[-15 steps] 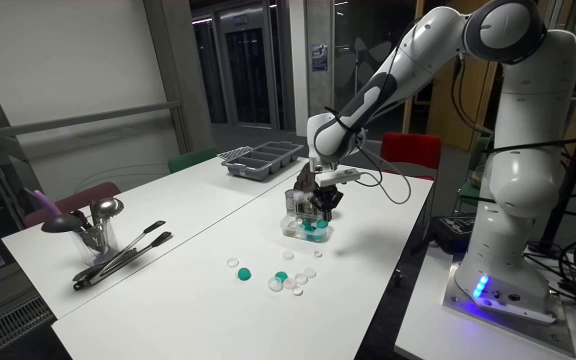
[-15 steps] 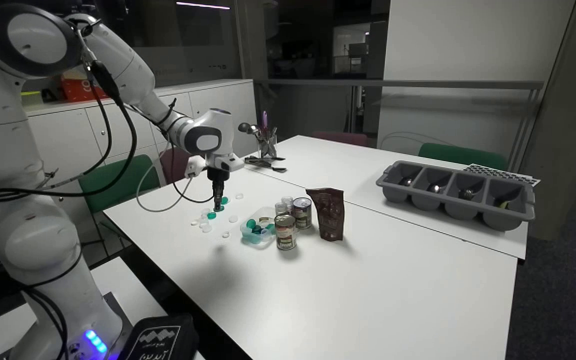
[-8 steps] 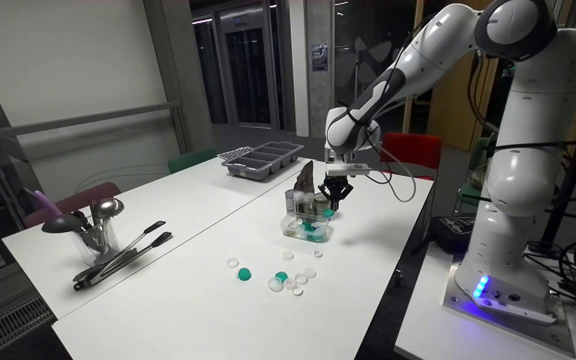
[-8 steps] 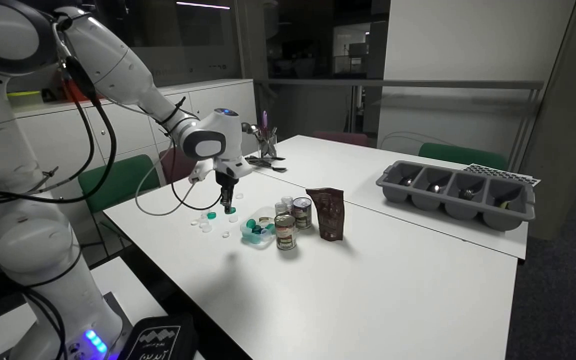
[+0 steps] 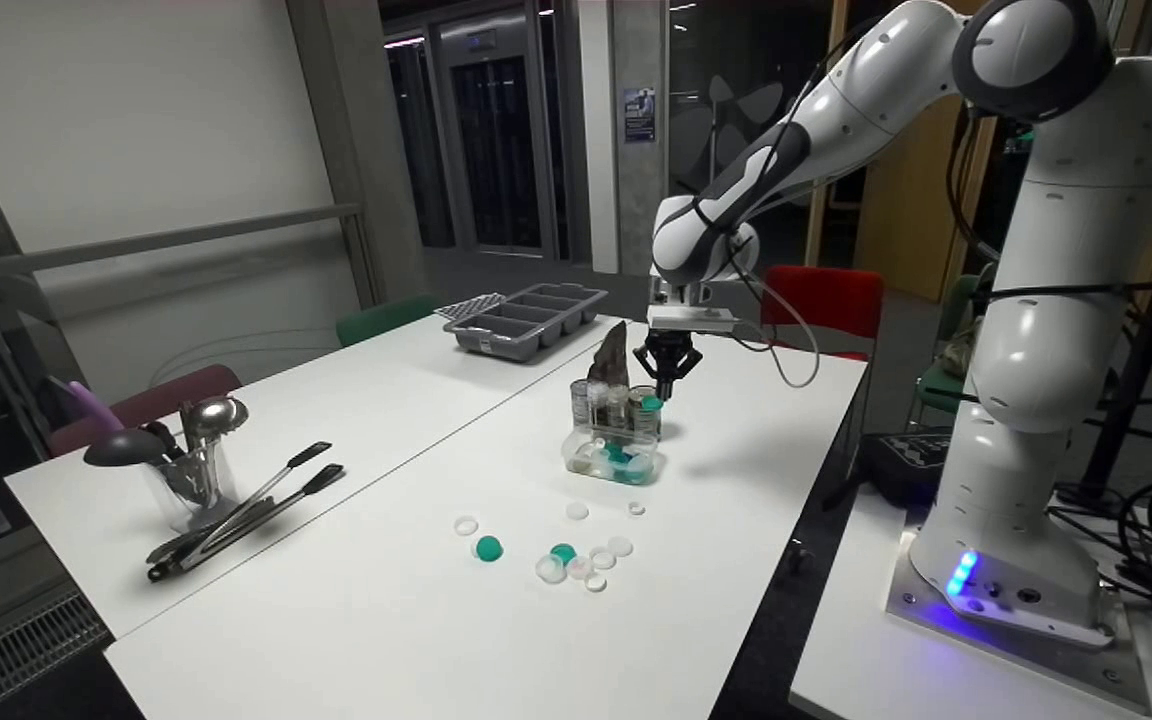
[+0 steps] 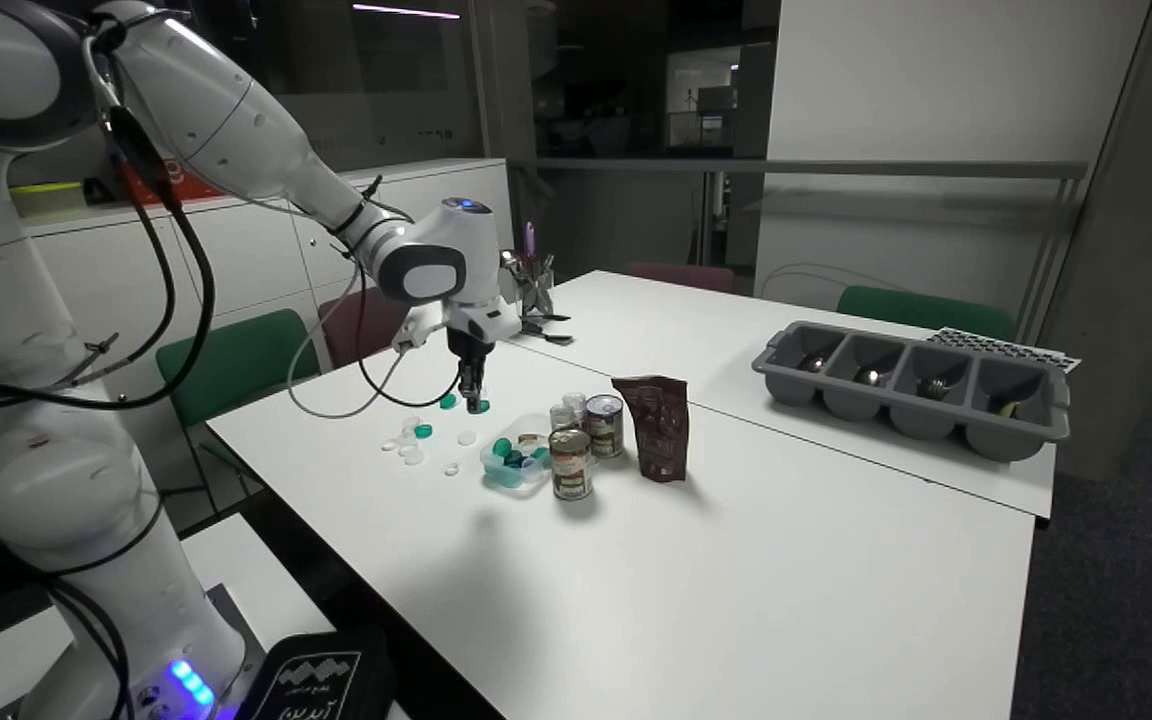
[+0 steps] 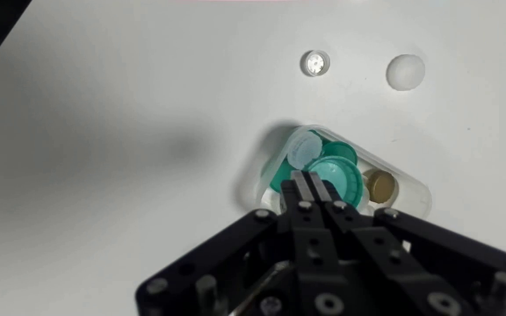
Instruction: Put one green cap in the bowl
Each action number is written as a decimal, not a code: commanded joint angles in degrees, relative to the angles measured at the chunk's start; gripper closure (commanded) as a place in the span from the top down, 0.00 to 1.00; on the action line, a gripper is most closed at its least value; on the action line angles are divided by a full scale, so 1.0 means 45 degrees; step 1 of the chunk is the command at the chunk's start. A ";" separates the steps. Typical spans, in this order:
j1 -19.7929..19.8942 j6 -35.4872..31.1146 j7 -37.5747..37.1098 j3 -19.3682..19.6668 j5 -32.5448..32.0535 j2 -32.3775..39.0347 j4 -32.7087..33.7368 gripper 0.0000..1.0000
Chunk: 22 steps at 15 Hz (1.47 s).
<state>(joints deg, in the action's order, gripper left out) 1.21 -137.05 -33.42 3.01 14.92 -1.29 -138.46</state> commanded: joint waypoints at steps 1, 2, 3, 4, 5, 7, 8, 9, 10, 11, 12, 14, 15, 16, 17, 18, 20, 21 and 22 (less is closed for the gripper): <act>0.0204 0.1251 0.0135 0.0014 0.0016 0.0584 0.1543 0.00; 0.0208 0.1523 0.0149 0.0013 0.0009 0.0772 0.1926 0.00; 0.0204 0.1669 0.0218 0.0012 0.0043 0.0915 0.2207 0.00; 0.0204 0.1867 0.0263 0.0019 0.0059 0.1094 0.2523 0.00; 0.0200 0.2001 0.0273 0.0026 0.0067 0.1286 0.2783 0.00; 0.0181 0.2278 0.0342 0.0031 0.0036 0.1634 0.3232 0.09; 0.0172 0.2374 0.0392 0.0031 0.0055 0.1815 0.3428 0.27; 0.0165 0.2429 0.0413 0.0036 0.0055 0.1986 0.3580 0.32; 0.0162 0.2485 0.0489 0.0036 0.0092 0.2124 0.3686 0.41; 0.0150 0.2469 0.0557 0.0027 0.0120 0.2284 0.3774 0.48; 0.0142 0.2413 0.0689 0.0012 0.0164 0.2429 0.3819 0.55; 0.0085 0.2303 0.1004 -0.0045 0.0145 0.2711 0.3883 0.69; -0.0018 0.2410 0.1262 -0.0121 -0.0058 0.2811 0.3929 0.77; -0.0147 0.2791 0.1515 -0.0212 -0.0304 0.2968 0.4052 0.85; -0.0394 0.3483 0.1460 -0.0421 -0.0423 0.3056 0.4149 0.92; -0.0627 0.3921 0.1325 -0.0554 -0.0627 0.3134 0.4204 1.00; -0.1237 0.4813 0.1044 -0.1001 -0.0977 0.3169 0.4241 1.00; -0.1539 0.5320 0.0886 -0.1195 -0.1179 0.3282 0.4370 1.00; -0.1921 0.5860 0.0471 -0.1383 -0.1521 0.3371 0.4471 1.00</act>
<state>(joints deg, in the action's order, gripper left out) -3.81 -117.25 -28.11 -1.33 11.66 12.93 -120.62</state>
